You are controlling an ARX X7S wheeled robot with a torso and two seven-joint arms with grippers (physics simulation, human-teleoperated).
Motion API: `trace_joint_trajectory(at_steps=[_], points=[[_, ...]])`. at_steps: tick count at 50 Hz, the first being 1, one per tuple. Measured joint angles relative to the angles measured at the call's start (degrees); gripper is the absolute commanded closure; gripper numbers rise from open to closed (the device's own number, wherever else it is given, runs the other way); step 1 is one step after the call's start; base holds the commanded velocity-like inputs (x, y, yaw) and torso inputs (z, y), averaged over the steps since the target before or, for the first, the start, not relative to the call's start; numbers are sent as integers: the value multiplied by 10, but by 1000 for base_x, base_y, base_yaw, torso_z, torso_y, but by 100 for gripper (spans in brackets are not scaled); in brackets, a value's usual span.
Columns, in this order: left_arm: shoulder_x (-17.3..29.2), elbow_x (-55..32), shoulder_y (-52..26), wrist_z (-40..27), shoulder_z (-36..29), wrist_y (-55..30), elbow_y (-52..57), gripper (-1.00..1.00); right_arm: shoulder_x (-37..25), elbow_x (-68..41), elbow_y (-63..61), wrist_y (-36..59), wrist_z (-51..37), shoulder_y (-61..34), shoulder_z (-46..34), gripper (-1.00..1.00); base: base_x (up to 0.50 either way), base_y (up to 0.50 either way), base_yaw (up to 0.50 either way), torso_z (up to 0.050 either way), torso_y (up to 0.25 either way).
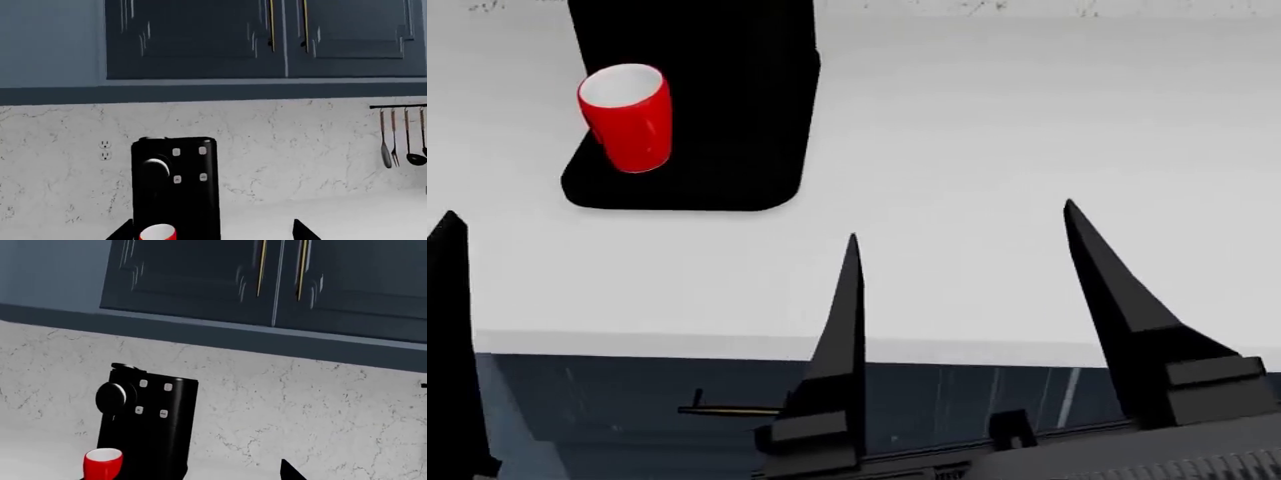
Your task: Pick the mug from under the coffee machine dispenser and place it on the counter.
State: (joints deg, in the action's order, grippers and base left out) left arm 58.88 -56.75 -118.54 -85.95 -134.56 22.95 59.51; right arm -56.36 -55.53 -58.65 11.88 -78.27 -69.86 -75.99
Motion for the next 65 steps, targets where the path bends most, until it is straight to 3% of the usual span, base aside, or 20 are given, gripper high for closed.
trace_joint_trajectory(at_steps=[8,19,65], points=[[20,-3,-35,-22,-76,25,3,-100,-14,-8,-4,-19,-23,-25,-35,-100,0,466,0,0,0],[34,-2,-48,-34,-116,37,4,-100,-17,-7,-5,-36,-35,-35,-60,-100,0,447,0,0,0],[55,6,-7,-40,-99,27,5,-100,-14,19,7,-79,-21,-21,-88,-100,220,62,0,0,0]])
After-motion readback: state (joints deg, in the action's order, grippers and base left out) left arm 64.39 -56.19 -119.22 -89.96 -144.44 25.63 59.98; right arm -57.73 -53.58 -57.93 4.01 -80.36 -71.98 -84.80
